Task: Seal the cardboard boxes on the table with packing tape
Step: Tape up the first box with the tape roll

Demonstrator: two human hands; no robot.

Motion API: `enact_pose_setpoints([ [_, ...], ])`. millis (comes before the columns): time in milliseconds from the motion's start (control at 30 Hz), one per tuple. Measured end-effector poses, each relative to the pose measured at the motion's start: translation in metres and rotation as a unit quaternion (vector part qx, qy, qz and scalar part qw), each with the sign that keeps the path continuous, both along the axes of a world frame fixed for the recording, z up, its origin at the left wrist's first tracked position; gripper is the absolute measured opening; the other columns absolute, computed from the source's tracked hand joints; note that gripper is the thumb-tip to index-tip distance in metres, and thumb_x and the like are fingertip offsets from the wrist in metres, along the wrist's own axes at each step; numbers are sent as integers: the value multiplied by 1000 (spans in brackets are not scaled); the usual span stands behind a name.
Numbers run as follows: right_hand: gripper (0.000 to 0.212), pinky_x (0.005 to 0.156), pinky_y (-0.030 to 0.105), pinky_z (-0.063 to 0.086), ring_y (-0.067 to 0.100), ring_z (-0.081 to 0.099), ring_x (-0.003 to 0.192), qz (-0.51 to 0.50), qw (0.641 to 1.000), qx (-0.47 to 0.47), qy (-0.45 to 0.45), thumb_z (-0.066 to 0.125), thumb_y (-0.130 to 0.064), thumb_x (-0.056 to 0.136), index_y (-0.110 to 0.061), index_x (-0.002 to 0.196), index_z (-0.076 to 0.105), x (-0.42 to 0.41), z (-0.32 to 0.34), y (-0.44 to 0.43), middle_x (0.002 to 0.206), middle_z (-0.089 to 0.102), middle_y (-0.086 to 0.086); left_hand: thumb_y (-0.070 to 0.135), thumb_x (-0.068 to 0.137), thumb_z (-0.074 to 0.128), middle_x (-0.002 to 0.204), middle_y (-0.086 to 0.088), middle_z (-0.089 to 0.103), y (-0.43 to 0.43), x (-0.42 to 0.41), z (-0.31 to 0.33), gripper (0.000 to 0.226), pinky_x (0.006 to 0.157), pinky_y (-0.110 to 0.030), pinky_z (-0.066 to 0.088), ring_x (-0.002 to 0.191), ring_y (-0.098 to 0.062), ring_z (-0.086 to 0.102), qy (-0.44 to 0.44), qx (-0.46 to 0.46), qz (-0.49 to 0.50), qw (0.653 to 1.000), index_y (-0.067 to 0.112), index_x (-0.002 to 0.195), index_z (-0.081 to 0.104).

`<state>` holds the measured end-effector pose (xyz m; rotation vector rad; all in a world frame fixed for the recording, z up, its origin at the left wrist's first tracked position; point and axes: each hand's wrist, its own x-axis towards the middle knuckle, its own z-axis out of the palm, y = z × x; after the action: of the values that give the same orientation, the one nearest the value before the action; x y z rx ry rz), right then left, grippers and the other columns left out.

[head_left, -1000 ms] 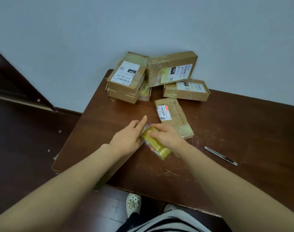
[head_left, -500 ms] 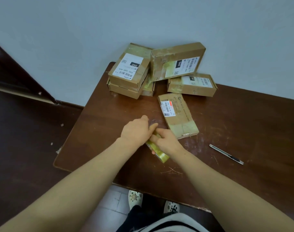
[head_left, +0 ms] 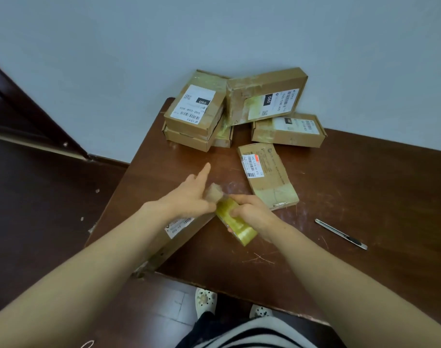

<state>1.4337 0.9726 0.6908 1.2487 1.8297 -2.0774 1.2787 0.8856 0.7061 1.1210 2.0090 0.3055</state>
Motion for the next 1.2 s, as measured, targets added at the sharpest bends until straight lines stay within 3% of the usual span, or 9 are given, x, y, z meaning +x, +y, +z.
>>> enact_pose_setpoints([
  [167, 17, 70, 35, 58, 21, 68, 60, 35, 999, -9, 20, 54, -3, 92, -9, 105, 63, -1, 18, 2, 75, 70, 11, 37, 90, 61, 140, -6, 50, -17, -9, -5, 82, 98, -33, 42, 121, -24, 51, 72, 41, -35, 996, 21, 153, 12],
  [300, 46, 62, 22, 56, 14, 70, 68, 38, 997, 2, 71, 66, -17, 89, -17, 132, 50, -1, 31, 7, 84, 74, -2, 20, 94, 58, 147, -5, 42, -15, -26, -8, 61, 104, -22, 32, 130, -15, 42, -140, 24, 53, 988, 10, 148, 30],
  [367, 58, 81, 29, 56, 16, 70, 86, 56, 996, 29, 58, 69, -19, 87, -20, 139, 44, -10, 30, 5, 102, 72, 0, 24, 98, 51, 149, -6, 40, -14, -27, -16, 55, 106, -24, 29, 134, -17, 39, -65, 28, 35, 997, 11, 148, 31],
  [433, 63, 77, 30, 56, 17, 69, 72, 17, 997, -2, 72, 67, -15, 88, -17, 143, 38, -24, 26, 0, 86, 73, 4, 28, 99, 47, 151, -8, 35, -11, -20, -26, 54, 111, -32, 25, 138, -23, 32, 107, 53, -2, 993, 15, 149, 29],
  [633, 70, 69, 27, 55, 14, 66, 66, 23, 997, 36, 65, 64, -26, 91, -9, 149, 28, -65, 17, 1, 83, 69, 9, 76, 45, 74, 152, -4, -35, -21, 3, -59, 159, 109, -51, -20, 139, -22, -33, 115, -121, -34, 985, 13, 139, -38],
  [767, 52, 104, 26, 38, 12, 49, 127, 78, 986, 130, 63, 63, -25, 91, -29, 140, 46, -51, 13, -5, 139, 52, -6, 84, 38, 69, 154, -6, -31, -28, 3, -76, 163, 114, -55, -13, 141, -24, -29, 161, -140, -58, 975, 13, 141, -34],
  [867, 34, 97, 26, 45, 9, 59, 107, 62, 971, 209, 96, 58, -20, 94, -34, 125, 61, -23, 16, -6, 115, 65, -15, 80, 35, 72, 154, -2, -31, -27, 4, -79, 164, 114, -54, -7, 143, -22, -25, 148, -127, -41, 980, 17, 137, -40],
  [1033, 19, 68, 30, 56, 9, 66, 48, 138, 953, 267, -48, 54, -47, 92, -64, 86, 60, 35, 22, -20, 82, 72, -22, 79, 29, 72, 151, 4, -37, -28, 4, -81, 166, 113, -54, -1, 143, -22, -24, 138, -129, -30, 982, 21, 131, -47],
  [1200, 33, 77, 30, 52, 15, 66, 92, 292, 829, 437, -194, 36, -46, 99, -43, 121, 60, 37, 12, -27, 104, 69, -9, 79, 24, 70, 149, 7, -38, -28, 3, -82, 167, 113, -55, 1, 142, -19, -26, 127, -122, -25, 984, 25, 130, -47],
])
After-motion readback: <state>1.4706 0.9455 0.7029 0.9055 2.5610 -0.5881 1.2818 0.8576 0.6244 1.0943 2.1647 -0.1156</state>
